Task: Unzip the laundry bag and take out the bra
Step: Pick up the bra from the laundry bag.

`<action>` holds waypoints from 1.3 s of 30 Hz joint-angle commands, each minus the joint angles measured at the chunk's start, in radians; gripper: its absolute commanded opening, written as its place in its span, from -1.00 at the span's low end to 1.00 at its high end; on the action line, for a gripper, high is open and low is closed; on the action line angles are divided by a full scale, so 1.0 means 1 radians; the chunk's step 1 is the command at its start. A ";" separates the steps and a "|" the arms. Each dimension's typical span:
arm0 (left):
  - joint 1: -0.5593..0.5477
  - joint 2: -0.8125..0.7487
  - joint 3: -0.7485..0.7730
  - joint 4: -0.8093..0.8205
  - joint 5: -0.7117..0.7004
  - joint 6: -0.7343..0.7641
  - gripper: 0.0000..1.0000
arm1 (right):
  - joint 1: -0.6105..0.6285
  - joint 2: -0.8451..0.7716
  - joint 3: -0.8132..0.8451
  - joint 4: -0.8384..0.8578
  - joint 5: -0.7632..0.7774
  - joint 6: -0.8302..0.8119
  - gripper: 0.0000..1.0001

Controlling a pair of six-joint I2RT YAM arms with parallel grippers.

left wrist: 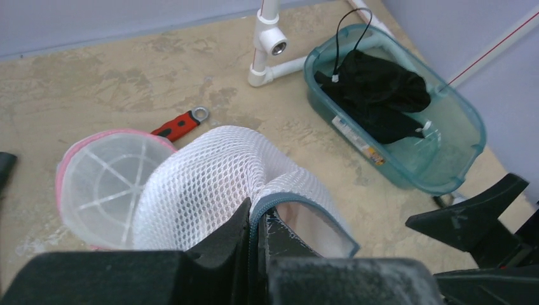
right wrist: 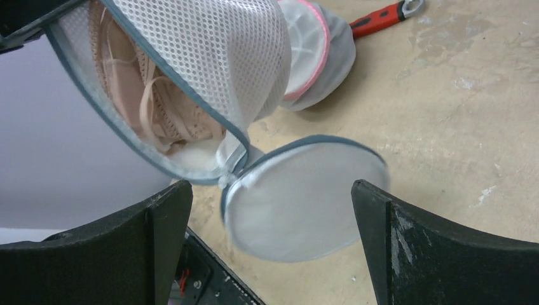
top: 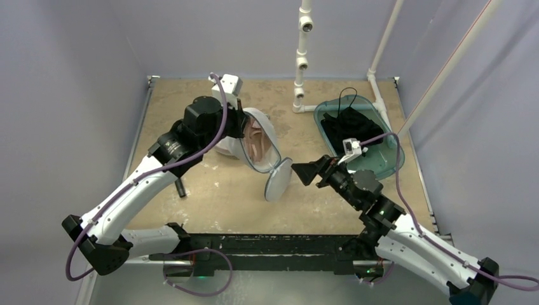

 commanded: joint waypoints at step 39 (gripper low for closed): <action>0.011 -0.005 -0.634 0.390 -0.111 -0.508 -1.00 | 0.002 0.484 0.139 -0.123 -0.081 -0.326 0.51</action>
